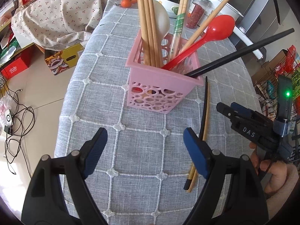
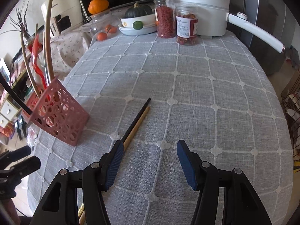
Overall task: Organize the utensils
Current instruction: 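Grasp a loose wooden chopstick with the right tool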
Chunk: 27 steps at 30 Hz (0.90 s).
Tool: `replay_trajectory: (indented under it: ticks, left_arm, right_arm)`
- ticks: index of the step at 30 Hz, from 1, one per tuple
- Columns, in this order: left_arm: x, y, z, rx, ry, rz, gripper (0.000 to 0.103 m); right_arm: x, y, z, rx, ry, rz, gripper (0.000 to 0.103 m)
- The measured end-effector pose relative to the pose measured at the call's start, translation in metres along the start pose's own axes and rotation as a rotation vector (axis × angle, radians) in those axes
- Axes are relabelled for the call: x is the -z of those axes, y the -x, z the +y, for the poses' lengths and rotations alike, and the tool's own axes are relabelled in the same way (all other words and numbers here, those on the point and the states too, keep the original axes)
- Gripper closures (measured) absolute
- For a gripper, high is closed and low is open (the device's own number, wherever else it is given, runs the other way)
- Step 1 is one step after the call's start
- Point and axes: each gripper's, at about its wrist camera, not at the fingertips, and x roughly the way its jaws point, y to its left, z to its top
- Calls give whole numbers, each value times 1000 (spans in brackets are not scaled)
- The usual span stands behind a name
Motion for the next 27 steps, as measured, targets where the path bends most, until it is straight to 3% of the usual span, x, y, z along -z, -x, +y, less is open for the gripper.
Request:
replay_trajectory:
  ticks: [23, 26, 27]
  left_arm:
    - [2, -3, -6, -8, -37, 10, 20]
    - [3, -2, -7, -7, -44, 10, 20]
    - [3, -2, -8, -7, -49, 9, 20]
  right_arm:
    - [6, -19, 27, 25, 78, 58, 42]
    - [6, -19, 22, 24, 69, 82, 45]
    - [6, -22, 22, 51, 81, 98, 52]
